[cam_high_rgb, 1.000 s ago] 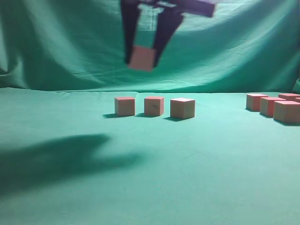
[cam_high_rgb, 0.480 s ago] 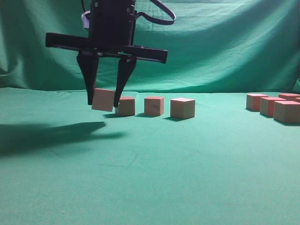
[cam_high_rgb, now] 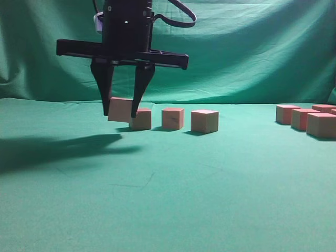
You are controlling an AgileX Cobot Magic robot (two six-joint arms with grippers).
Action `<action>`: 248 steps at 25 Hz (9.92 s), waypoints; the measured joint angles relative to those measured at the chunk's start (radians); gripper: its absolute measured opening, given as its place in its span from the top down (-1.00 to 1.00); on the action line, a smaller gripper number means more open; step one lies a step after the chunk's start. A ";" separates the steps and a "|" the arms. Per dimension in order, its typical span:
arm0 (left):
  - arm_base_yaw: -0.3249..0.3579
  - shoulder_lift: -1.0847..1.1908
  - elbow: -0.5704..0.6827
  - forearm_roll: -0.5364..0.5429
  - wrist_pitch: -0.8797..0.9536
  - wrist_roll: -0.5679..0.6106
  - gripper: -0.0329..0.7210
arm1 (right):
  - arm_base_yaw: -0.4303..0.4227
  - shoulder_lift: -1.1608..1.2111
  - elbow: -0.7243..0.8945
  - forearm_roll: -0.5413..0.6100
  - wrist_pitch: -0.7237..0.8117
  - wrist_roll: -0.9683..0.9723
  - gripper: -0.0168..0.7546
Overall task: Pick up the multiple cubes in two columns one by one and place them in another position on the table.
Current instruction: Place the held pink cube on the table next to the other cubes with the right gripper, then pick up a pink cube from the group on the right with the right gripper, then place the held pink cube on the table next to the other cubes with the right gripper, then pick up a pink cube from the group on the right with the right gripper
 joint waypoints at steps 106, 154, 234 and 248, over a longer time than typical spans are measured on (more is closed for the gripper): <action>0.000 0.000 0.000 0.000 0.000 0.000 0.91 | -0.546 -0.512 0.955 -0.067 -0.596 -0.354 -0.51; 0.000 0.000 0.000 0.000 0.000 0.000 0.91 | 0.014 -0.194 0.362 0.010 -0.176 -0.533 0.28; 0.000 0.000 0.000 0.000 0.000 0.000 0.91 | -0.407 -0.717 0.424 -0.158 0.132 -0.483 -0.53; 0.000 0.000 0.000 0.000 0.000 0.000 0.91 | -0.646 -0.720 0.960 -0.090 -0.239 -0.406 -0.53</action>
